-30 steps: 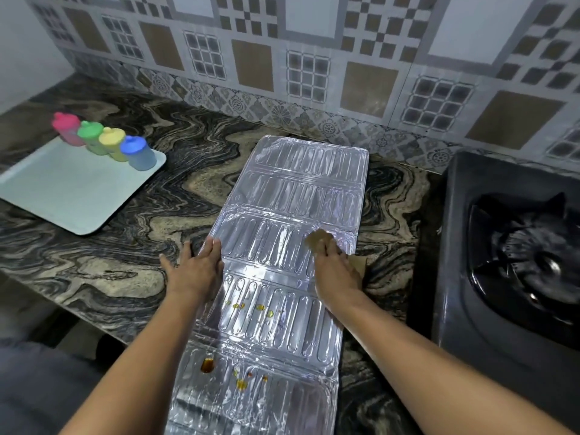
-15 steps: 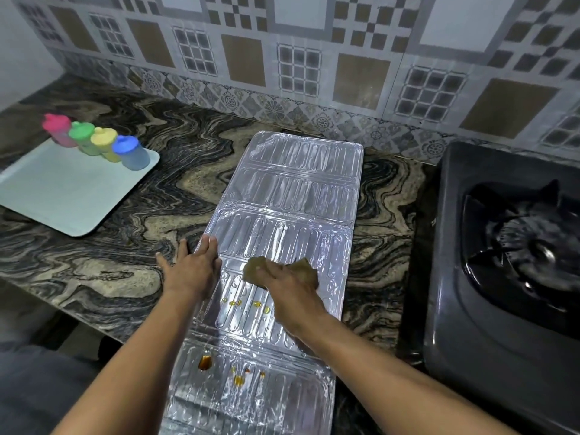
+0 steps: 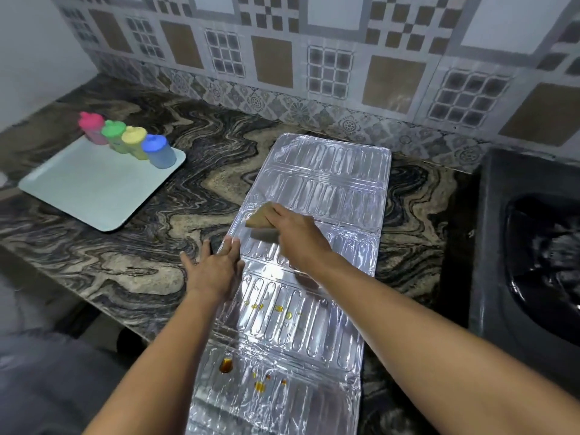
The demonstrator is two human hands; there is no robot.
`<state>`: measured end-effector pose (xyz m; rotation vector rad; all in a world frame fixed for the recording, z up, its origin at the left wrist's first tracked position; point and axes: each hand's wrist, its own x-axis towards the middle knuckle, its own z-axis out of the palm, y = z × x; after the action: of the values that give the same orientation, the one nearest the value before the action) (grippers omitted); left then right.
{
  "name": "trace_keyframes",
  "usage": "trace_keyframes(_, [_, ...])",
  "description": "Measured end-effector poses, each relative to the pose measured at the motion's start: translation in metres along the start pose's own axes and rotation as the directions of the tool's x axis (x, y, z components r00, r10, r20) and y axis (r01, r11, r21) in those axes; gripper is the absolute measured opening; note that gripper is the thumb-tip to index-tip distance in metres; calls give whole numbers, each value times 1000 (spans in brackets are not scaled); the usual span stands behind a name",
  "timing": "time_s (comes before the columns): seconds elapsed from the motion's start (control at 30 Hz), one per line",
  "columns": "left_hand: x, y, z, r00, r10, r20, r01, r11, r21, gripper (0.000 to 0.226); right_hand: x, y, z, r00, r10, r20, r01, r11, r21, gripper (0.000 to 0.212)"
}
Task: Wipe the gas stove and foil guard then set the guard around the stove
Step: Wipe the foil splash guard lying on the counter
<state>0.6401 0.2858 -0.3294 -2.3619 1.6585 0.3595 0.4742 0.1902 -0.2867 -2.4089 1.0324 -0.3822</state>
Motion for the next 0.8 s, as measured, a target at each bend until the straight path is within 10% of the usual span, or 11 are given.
trace_keyframes(0.57, [5, -3, 0, 1000, -14, 17, 13, 998, 55, 56, -51, 21, 50, 969, -239, 69, 238, 971, 22, 33])
trace_keyframes(0.8, [-2, 19, -9, 999, -3, 34, -1, 993, 115, 56, -54, 18, -19, 935, 279, 219, -345, 858, 380, 33])
